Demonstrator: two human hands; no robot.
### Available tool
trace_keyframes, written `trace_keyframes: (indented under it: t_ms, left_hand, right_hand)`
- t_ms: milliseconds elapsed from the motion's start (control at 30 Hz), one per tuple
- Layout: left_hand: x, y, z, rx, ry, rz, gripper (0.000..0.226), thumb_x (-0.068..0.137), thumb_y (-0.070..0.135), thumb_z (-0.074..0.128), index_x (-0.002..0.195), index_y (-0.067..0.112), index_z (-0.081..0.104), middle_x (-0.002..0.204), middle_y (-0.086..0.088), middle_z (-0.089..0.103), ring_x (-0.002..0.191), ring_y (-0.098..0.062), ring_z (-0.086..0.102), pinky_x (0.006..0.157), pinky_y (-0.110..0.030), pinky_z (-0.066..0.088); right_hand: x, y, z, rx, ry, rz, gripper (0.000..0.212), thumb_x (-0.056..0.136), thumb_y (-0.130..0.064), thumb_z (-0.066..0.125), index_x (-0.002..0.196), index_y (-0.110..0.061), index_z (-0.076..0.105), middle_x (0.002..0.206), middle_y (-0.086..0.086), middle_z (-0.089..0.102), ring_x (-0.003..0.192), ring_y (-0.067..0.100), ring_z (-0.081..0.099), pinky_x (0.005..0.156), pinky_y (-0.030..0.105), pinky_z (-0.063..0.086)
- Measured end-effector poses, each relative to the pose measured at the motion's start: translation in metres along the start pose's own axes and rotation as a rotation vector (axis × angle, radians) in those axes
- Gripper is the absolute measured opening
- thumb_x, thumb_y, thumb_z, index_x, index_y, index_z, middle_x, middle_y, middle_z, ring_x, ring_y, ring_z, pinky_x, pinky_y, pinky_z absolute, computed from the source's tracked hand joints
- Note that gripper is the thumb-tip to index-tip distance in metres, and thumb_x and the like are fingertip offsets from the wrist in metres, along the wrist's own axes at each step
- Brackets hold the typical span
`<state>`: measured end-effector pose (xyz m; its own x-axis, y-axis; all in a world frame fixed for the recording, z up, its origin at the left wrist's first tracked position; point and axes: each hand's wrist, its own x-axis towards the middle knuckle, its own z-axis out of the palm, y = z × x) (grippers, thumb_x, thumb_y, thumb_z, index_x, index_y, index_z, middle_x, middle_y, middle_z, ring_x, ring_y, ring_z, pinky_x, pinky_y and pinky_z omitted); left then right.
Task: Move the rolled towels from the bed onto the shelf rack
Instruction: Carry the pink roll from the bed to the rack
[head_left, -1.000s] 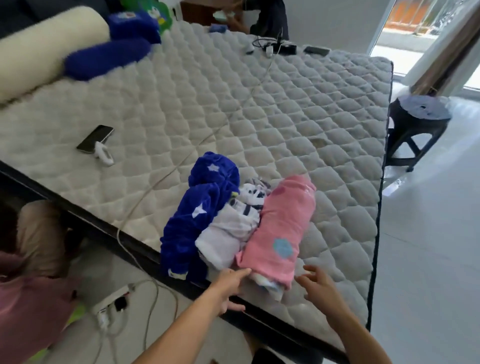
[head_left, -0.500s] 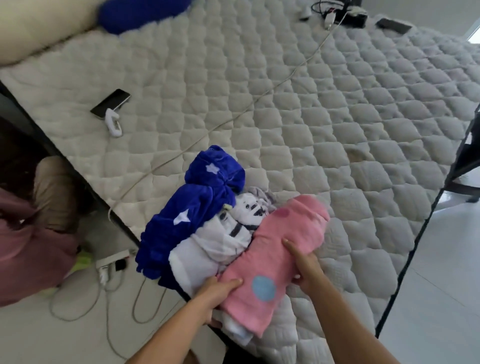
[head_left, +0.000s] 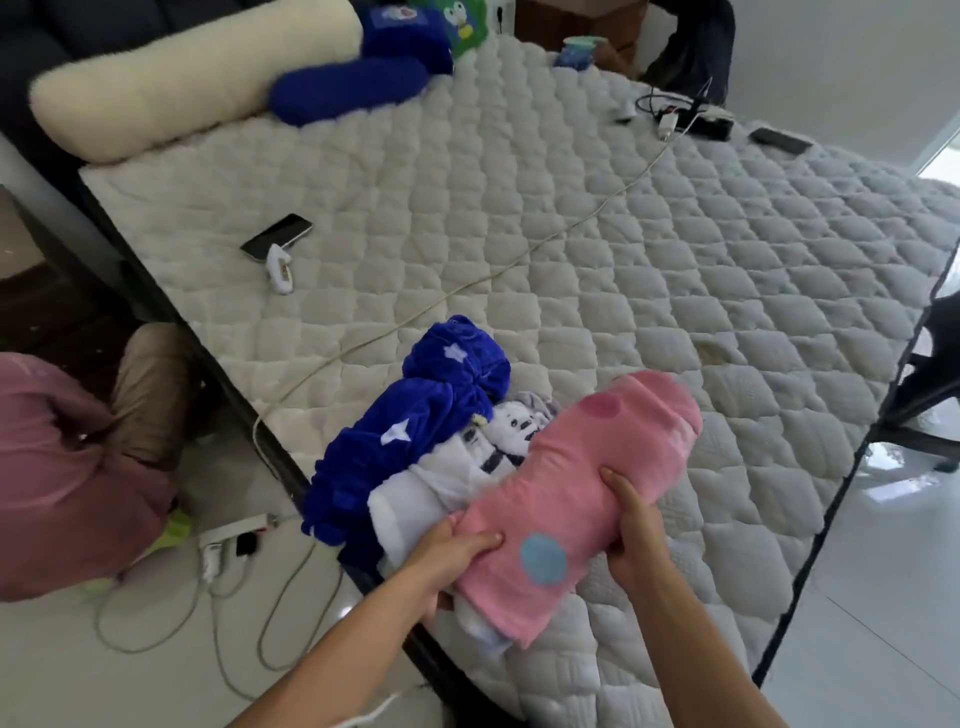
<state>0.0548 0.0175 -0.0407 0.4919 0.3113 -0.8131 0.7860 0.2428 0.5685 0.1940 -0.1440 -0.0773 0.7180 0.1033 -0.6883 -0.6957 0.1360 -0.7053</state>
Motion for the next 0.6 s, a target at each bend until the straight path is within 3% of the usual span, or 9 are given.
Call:
trace_keyframes:
  t_ms: [67,200,333,400,500,600]
  left_hand:
    - [-0.017,-0.001,-0.018,-0.066,0.007,0.062,0.06,0.083,0.034,0.07,0.135,0.018,0.046,0.113,0.0,0.057,0.106,-0.021,0.053,0.09,-0.036,0.045]
    - [-0.065,-0.02,-0.072,-0.157,0.114,0.167,0.071,0.072,0.038,0.078,0.135,0.022,0.048,0.121,-0.001,0.062,0.111,-0.024,0.058,0.099,-0.047,0.049]
    - [-0.134,-0.078,-0.137,-0.377,0.214,0.21,0.044,0.082,0.027,0.073,0.122,0.021,0.056,0.1,0.005,0.066,0.09,-0.015,0.061,0.075,-0.035,0.053]
    - [-0.169,-0.121,-0.162,-0.443,0.302,0.194,0.044,0.081,0.028,0.073,0.121,0.022,0.056,0.107,0.005,0.065,0.099,-0.018,0.059,0.085,-0.042,0.052]
    - [-0.221,-0.19,-0.192,-0.556,0.438,0.164,0.049,0.08,0.03,0.074,0.124,0.021,0.053,0.125,0.001,0.061,0.113,-0.022,0.054,0.09,-0.048,0.048]
    - [-0.269,-0.257,-0.216,-0.709,0.564,0.15,0.033,0.082,0.015,0.072,0.11,0.015,0.055,0.113,-0.005,0.062,0.098,-0.021,0.058,0.093,-0.051,0.047]
  right_hand:
    - [-0.025,-0.008,0.019,0.03,-0.074,-0.072,0.068,0.061,-0.034,0.08,0.124,-0.02,0.058,0.116,0.004,0.069,0.106,0.024,0.064,0.075,0.036,0.055]
    - [-0.083,-0.009,0.073,0.041,-0.244,-0.188,0.065,0.064,-0.03,0.079,0.125,-0.022,0.057,0.118,0.002,0.069,0.102,0.02,0.065,0.071,0.033,0.055]
    - [-0.164,0.022,0.14,-0.088,-0.432,-0.309,0.058,0.064,-0.022,0.081,0.118,-0.022,0.058,0.112,0.001,0.07,0.105,0.022,0.065,0.09,0.044,0.054]
    - [-0.21,0.047,0.171,-0.186,-0.546,-0.364,0.053,0.065,-0.02,0.081,0.113,-0.023,0.059,0.108,-0.001,0.069,0.102,0.021,0.065,0.086,0.04,0.055]
    - [-0.28,0.1,0.213,-0.36,-0.731,-0.409,0.071,0.056,-0.029,0.083,0.121,-0.019,0.055,0.113,0.0,0.067,0.101,0.021,0.064,0.084,0.041,0.055]
    - [-0.343,0.162,0.247,-0.479,-0.932,-0.411,0.073,0.056,-0.024,0.085,0.121,-0.014,0.055,0.112,0.003,0.068,0.1,0.022,0.066,0.083,0.04,0.056]
